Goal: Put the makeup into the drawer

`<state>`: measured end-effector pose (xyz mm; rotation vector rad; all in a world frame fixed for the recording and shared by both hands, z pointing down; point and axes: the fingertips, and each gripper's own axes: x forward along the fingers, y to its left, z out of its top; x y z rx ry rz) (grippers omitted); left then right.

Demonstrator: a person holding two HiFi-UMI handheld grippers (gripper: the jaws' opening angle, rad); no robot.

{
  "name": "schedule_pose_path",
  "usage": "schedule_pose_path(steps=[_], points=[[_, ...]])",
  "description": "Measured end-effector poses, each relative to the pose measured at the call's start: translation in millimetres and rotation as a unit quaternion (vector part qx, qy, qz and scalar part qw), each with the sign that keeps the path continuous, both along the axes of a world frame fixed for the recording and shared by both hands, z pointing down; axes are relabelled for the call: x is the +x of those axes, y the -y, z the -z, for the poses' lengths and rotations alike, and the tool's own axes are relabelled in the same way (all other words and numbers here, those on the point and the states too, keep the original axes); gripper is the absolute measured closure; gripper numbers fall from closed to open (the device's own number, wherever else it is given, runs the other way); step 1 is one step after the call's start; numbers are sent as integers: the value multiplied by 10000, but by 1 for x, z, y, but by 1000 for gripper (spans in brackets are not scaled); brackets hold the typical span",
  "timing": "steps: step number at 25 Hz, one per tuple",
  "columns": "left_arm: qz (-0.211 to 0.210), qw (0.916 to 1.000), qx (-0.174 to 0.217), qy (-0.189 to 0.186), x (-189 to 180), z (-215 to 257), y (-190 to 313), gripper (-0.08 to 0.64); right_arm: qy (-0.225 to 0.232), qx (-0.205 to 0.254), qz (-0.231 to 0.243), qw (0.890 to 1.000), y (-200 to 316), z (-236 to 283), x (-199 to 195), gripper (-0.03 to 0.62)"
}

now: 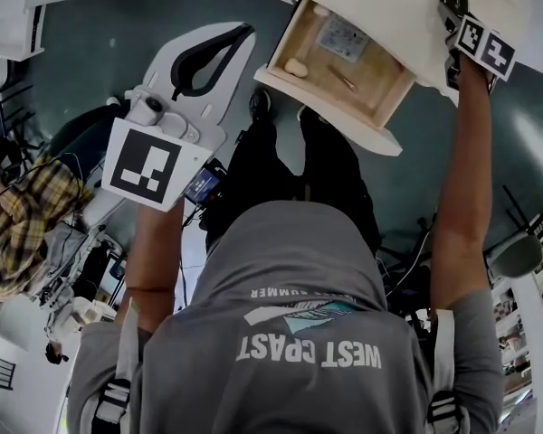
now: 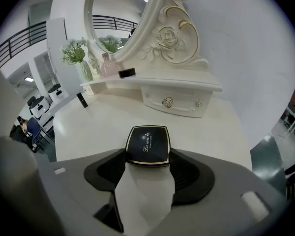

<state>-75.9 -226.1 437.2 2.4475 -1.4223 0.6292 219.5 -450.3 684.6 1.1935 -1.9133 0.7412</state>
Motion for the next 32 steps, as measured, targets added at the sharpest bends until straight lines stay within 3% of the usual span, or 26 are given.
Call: schedule_pose_path(steps=[10, 20, 32], points=[[-43, 9998, 190, -63, -5, 10, -10, 558, 166, 202, 124, 9996, -25, 37, -11, 304], [-4, 9992, 363, -155, -26, 27, -27, 558, 367, 183, 313, 9987, -90, 68, -46, 304], [118, 9983, 463, -326, -50, 26, -48, 558, 458, -386, 822, 9948, -202, 44, -96, 304]])
